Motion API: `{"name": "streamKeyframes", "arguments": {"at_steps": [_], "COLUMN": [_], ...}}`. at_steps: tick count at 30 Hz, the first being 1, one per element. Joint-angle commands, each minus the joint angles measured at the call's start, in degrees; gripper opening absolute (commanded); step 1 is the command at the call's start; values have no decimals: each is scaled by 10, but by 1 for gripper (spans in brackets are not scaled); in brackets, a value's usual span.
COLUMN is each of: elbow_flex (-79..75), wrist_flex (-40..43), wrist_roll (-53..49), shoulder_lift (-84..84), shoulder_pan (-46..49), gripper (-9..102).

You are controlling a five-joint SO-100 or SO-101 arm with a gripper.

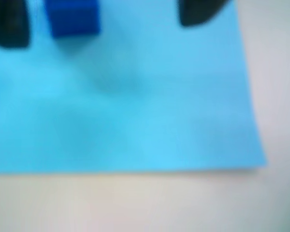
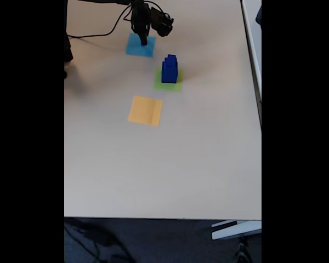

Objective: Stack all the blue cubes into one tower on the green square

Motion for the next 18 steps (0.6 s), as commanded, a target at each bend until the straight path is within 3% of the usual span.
{"name": "streamKeyframes", "arguments": {"at_steps": [1, 18], "elbow_flex": [-1, 23], "wrist_flex": [-5, -1], "wrist_roll": [-10, -39], "shoulder_lift": [44, 48], "shoulder_pan": [4, 12], "gripper": [15, 9]}}
